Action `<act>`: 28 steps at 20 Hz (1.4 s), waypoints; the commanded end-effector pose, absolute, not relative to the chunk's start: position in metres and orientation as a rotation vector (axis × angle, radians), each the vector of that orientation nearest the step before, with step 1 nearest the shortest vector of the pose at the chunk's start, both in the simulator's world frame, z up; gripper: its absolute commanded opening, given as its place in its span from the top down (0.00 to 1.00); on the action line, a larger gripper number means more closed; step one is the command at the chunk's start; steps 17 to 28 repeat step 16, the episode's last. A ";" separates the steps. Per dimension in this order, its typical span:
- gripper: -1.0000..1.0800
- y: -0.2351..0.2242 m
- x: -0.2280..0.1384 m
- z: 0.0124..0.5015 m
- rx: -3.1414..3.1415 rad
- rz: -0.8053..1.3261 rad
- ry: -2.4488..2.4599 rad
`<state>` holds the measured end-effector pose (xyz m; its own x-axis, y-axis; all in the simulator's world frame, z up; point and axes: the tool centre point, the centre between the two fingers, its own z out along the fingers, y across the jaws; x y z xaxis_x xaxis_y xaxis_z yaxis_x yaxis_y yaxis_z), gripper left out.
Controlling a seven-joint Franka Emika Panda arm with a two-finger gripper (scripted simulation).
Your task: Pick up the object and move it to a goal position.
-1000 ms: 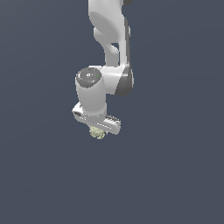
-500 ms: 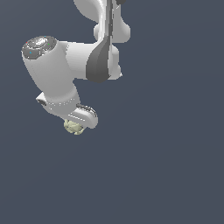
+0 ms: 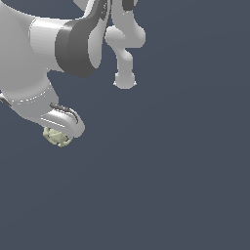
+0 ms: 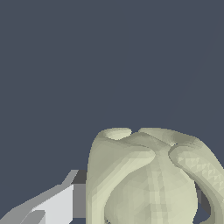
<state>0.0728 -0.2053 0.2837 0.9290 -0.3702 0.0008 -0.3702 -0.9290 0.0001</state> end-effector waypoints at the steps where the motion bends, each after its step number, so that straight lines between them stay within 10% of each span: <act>1: 1.00 -0.215 0.076 0.294 3.086 0.000 -0.590; 28: 1.00 -0.235 0.084 0.314 3.085 0.000 -0.591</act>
